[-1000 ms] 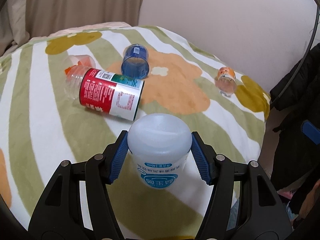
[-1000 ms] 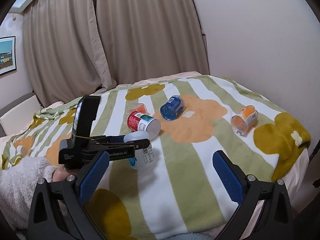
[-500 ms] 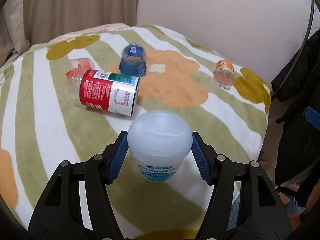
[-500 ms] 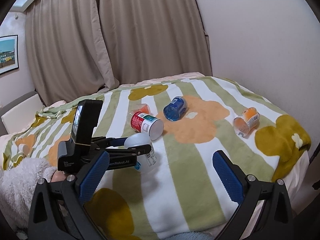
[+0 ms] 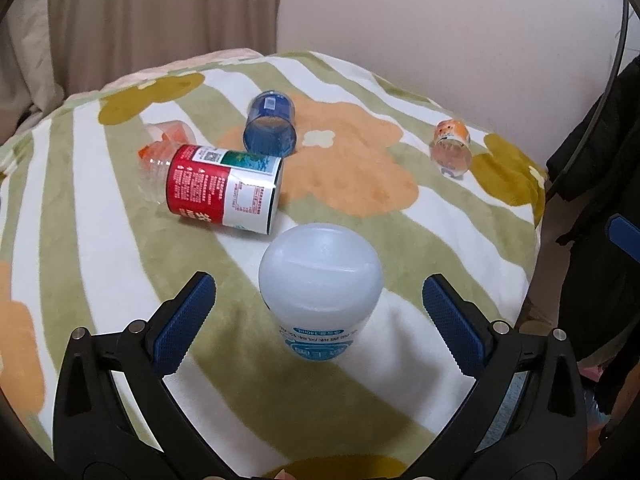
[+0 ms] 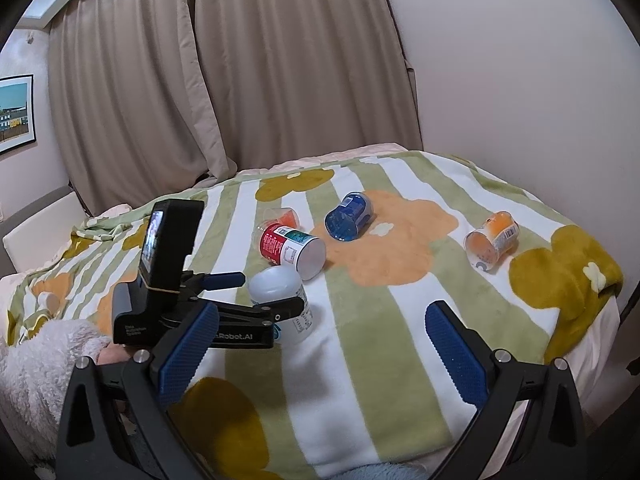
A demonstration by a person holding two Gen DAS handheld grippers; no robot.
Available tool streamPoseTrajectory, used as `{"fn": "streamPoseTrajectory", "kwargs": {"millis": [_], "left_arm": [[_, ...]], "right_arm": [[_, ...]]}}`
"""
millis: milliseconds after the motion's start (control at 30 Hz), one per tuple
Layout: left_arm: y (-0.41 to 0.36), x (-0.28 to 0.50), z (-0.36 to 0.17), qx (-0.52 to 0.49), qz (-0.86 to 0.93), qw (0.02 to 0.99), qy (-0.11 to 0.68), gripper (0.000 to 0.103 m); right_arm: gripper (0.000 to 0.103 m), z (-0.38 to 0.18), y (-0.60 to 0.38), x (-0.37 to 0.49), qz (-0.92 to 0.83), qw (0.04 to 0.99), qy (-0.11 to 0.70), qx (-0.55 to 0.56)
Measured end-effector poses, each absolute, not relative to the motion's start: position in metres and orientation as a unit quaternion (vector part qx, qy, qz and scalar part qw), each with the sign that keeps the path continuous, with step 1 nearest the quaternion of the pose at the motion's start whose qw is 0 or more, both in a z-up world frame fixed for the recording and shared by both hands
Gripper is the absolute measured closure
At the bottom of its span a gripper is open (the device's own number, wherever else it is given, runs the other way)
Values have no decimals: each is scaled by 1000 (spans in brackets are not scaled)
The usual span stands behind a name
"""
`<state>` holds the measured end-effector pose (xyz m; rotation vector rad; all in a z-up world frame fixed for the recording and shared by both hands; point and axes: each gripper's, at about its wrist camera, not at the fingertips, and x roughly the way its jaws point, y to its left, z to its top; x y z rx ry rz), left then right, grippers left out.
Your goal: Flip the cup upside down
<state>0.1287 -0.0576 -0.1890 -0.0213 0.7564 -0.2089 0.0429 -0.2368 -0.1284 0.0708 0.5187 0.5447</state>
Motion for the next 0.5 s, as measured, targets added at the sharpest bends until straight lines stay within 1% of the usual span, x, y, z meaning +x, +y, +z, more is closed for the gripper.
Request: {"fn": "streamPoseTrajectory", "kwargs": {"millis": [100, 233, 367, 500], "left_arm": [[-58, 121, -178, -11, -105, 927, 361, 0], [-56, 104, -149, -9, -109, 935, 337, 0], [-49, 78, -98, -4, -107, 952, 287, 0], [-34, 52, -41, -11, -89, 970, 224, 0]], "right_arm": [[0, -125, -237, 40, 265, 930, 252, 35], [0, -116, -237, 35, 264, 932, 246, 33], [0, -85, -238, 25, 251, 942, 223, 23], [0, -38, -239, 16, 204, 962, 181, 14]]}}
